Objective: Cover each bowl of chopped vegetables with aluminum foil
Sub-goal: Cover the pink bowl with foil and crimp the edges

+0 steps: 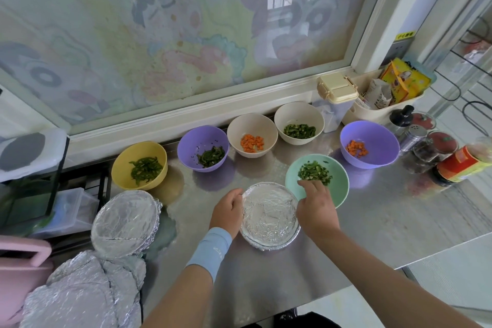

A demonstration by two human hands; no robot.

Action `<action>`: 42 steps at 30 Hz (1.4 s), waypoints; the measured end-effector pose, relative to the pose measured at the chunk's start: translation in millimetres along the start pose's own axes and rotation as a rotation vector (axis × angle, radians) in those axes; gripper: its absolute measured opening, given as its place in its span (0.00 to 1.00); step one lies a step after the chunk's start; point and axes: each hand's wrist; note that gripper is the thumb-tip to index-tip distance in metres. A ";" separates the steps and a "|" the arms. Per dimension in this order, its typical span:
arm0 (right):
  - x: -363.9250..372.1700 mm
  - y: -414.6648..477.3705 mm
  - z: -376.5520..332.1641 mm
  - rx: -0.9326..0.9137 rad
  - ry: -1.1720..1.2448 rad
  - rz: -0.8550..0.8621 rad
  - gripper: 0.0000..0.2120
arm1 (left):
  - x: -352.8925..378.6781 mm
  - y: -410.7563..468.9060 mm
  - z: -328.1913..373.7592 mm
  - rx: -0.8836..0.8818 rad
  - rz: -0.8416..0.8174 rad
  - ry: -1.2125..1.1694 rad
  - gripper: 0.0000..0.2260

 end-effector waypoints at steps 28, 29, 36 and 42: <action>-8.7 -5.2 -28.4 0.188 -0.080 -0.298 0.09 | -13.6 23.8 21.8 0.125 -0.212 0.278 0.28; -8.7 -4.6 -30.8 0.244 -0.036 -0.333 0.11 | -13.6 24.4 20.9 0.121 -0.207 0.284 0.27; 2.2 8.6 -53.3 0.285 0.172 -0.532 0.28 | -29.6 24.4 -9.3 0.014 -0.058 0.471 0.23; 6.7 -13.0 -44.9 0.515 0.119 -0.314 0.17 | -24.3 32.0 -7.1 0.234 -0.120 0.336 0.21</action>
Point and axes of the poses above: each hand's wrist, its own y-axis towards the middle knuckle, its own x-axis out of the palm, z = x × y, and after that the axes turned 9 degrees about z, right-handed
